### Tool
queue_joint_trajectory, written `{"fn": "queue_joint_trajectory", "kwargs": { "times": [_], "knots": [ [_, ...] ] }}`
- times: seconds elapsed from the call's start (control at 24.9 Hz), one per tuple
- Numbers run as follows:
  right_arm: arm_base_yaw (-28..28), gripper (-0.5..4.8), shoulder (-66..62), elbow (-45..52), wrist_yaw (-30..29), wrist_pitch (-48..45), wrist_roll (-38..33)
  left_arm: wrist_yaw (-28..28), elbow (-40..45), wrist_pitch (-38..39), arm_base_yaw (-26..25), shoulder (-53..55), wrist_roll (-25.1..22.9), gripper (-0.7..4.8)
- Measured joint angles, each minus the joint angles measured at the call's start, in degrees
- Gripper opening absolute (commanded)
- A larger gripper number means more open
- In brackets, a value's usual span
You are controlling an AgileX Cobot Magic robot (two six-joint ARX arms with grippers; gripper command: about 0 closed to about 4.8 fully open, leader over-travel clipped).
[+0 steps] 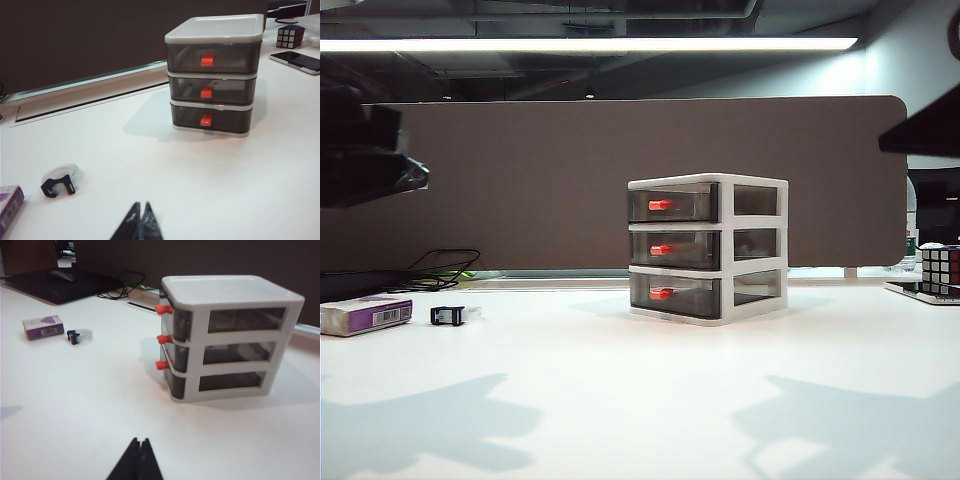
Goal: Open the second layer of the drawer on the table, pick up the earphone case on the table and put it in, and finally close the drawer.
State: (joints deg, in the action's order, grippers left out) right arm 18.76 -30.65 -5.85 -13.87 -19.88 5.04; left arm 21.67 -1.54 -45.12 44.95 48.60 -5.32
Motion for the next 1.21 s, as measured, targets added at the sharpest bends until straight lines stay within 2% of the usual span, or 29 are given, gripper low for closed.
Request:
{"fn": "queue_joint_trajectory", "kwargs": {
  "times": [0.2,0.52,0.84,0.92,1.12,1.21],
  "knots": [
    [0.00,-0.04,4.26,5.05,0.33,-3.32,-0.96,-0.02,1.46,-1.66,0.02,-0.31,1.31,-0.06],
    [-1.22,-0.04,5.60,5.44,3.06,-2.10,-1.60,0.26,1.46,0.50,-0.02,-3.58,2.43,-0.06],
    [-6.38,-0.04,5.57,5.44,-0.76,-2.12,-1.62,1.60,1.49,20.24,0.02,-25.46,2.47,-0.06],
    [-7.17,-0.04,5.60,5.44,-1.14,-2.34,-1.60,3.58,1.46,24.37,0.02,-30.53,2.43,-0.06],
    [-7.72,-0.04,5.57,5.44,-1.18,-3.37,0.39,5.22,1.46,30.27,0.02,-36.54,0.22,-0.06],
    [-9.33,-0.04,5.57,5.44,-0.70,-3.37,0.66,5.60,1.49,32.63,-0.33,-38.77,-2.01,-0.06]
  ]
}}
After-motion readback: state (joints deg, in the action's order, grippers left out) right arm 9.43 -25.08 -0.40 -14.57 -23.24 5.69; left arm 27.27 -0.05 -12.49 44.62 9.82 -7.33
